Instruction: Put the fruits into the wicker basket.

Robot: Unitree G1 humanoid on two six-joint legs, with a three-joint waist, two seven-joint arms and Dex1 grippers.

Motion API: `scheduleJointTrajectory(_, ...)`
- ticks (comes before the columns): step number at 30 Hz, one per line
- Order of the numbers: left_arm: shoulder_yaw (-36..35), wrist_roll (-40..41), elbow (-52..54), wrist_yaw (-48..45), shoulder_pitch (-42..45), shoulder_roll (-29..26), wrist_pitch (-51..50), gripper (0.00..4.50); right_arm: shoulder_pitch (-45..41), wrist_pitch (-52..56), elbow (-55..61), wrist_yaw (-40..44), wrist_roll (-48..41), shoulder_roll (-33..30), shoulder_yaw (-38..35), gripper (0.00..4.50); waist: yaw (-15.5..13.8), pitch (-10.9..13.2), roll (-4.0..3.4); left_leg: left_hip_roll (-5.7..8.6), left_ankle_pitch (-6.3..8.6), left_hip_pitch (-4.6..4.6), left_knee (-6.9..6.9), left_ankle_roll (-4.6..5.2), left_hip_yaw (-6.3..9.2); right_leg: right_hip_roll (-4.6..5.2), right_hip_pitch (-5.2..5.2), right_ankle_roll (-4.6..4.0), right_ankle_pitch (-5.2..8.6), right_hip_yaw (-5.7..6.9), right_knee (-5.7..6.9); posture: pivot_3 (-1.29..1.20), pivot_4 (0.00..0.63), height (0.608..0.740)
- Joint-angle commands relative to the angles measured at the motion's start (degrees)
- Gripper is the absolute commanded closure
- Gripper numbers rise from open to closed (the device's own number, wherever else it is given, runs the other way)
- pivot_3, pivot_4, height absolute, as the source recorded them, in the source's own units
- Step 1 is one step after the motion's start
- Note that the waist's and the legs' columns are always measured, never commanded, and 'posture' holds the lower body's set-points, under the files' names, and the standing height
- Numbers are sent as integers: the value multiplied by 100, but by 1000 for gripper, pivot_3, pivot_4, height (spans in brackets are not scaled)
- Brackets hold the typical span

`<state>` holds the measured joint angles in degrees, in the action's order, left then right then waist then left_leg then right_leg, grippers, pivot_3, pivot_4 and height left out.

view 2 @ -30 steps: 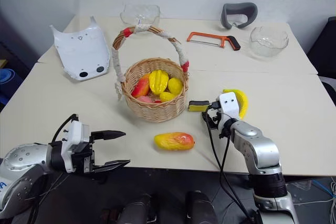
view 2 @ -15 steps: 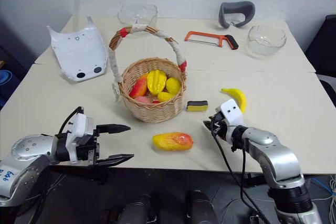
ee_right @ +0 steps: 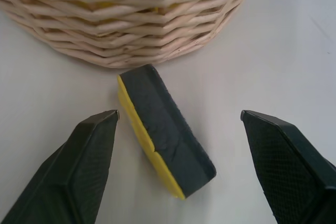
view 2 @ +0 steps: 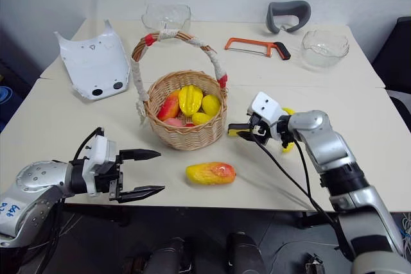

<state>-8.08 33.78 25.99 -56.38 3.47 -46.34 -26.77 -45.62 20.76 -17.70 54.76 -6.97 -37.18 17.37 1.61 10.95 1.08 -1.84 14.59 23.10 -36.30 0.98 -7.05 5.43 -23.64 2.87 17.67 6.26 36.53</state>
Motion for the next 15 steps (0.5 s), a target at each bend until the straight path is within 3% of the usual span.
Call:
scheduleJointTrajectory(1,-150,53,27,-25,7,-66,2,0,-379,-449,-725,363,243,226,97,704,5,0,0,0,0,0,0,0,1,0,0,0,0,0,1,0,150,740)
scheduleJointTrajectory(2,-170,67,24,-31,4,-68,-4,0,-454,-558,-899,466,306,301,133,704,10,0,0,-1,-1,0,0,-1,0,0,0,0,0,0,2,0,150,740)
scheduleJointTrajectory(5,-202,131,27,-63,8,-38,-1,0,-549,-700,-1150,717,388,422,111,1273,5,0,-1,-1,-2,0,-1,-4,1,0,-1,0,0,0,6,0,150,740)
scheduleJointTrajectory(12,-92,303,108,-217,204,-64,-158,0,-174,138,-176,970,-374,352,-686,3675,-9,1,-1,-1,-2,0,-3,-4,6,4,0,-1,0,1,10,0,150,740)
scheduleJointTrajectory(15,-94,413,131,-119,336,40,-259,0,528,813,1326,948,-972,-63,-1375,3675,-42,1,-2,0,-2,3,-2,-4,12,5,0,-1,0,4,9,0,150,740)
